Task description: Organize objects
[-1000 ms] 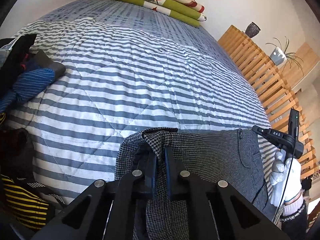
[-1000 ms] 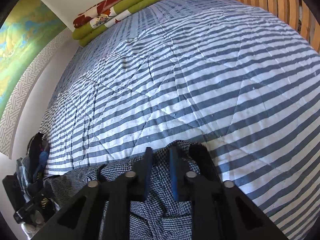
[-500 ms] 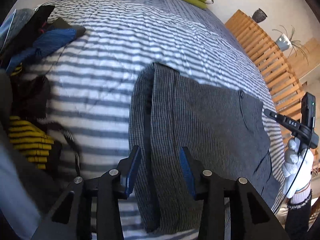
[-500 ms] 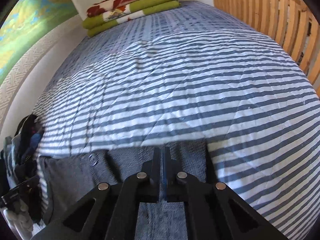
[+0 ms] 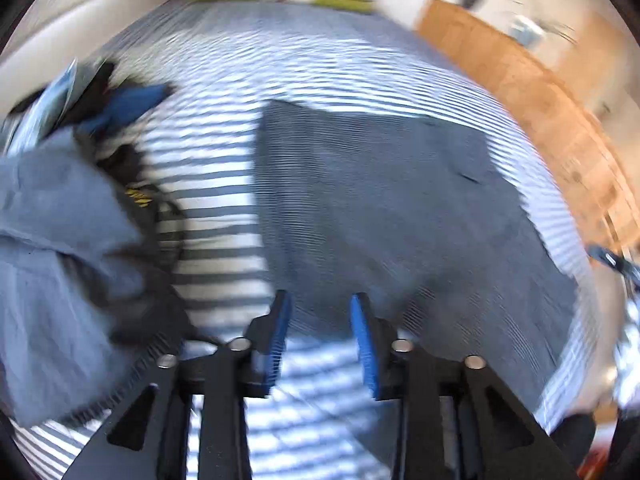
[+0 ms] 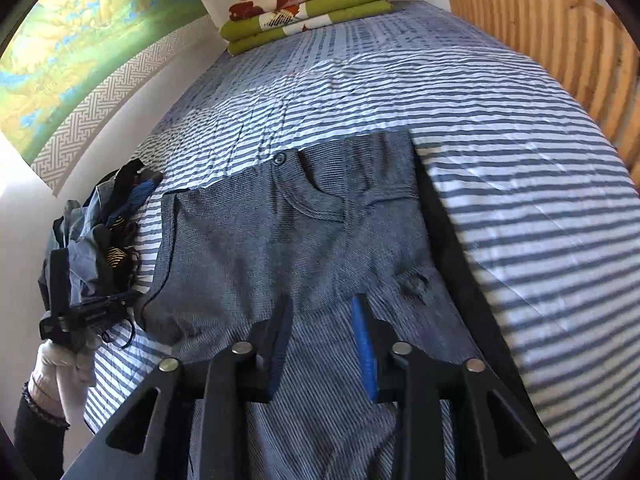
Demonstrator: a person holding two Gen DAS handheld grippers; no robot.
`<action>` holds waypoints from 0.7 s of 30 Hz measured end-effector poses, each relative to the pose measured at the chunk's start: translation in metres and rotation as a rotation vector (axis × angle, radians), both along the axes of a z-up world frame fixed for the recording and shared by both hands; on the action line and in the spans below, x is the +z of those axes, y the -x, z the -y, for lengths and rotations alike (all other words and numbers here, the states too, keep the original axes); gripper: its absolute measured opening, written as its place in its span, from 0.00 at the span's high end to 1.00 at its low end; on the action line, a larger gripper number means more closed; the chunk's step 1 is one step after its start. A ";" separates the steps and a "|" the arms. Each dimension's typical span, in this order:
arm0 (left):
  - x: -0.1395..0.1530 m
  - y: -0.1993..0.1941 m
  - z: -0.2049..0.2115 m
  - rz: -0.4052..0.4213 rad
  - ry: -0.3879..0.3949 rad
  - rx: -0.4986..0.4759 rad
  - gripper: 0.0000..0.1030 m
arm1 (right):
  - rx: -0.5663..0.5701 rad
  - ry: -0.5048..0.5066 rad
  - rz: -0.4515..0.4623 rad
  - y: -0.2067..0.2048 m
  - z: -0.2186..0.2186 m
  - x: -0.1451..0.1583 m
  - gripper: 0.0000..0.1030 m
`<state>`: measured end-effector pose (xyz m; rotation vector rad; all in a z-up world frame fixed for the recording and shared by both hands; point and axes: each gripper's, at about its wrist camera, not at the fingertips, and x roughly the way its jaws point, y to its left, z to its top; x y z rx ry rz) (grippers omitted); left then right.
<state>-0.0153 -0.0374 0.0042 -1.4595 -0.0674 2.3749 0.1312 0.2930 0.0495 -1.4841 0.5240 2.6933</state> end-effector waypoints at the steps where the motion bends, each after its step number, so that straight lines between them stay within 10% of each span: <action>1: 0.009 -0.022 -0.015 -0.016 -0.008 -0.067 0.42 | -0.031 -0.031 0.004 -0.019 -0.008 0.002 0.61; 6: 0.001 -0.095 -0.070 0.042 -0.002 -0.207 0.35 | -0.202 -0.011 0.081 -0.100 -0.051 -0.020 0.59; 13: -0.055 -0.094 -0.044 0.166 -0.113 0.068 0.38 | -0.375 0.179 0.104 -0.161 -0.084 -0.069 0.59; 19: -0.062 -0.087 -0.033 0.205 -0.206 0.142 1.00 | -0.412 0.194 0.042 -0.152 -0.071 -0.086 0.59; 21: -0.058 -0.091 -0.030 0.191 -0.198 0.145 1.00 | -0.403 0.189 0.033 -0.147 -0.064 -0.092 0.59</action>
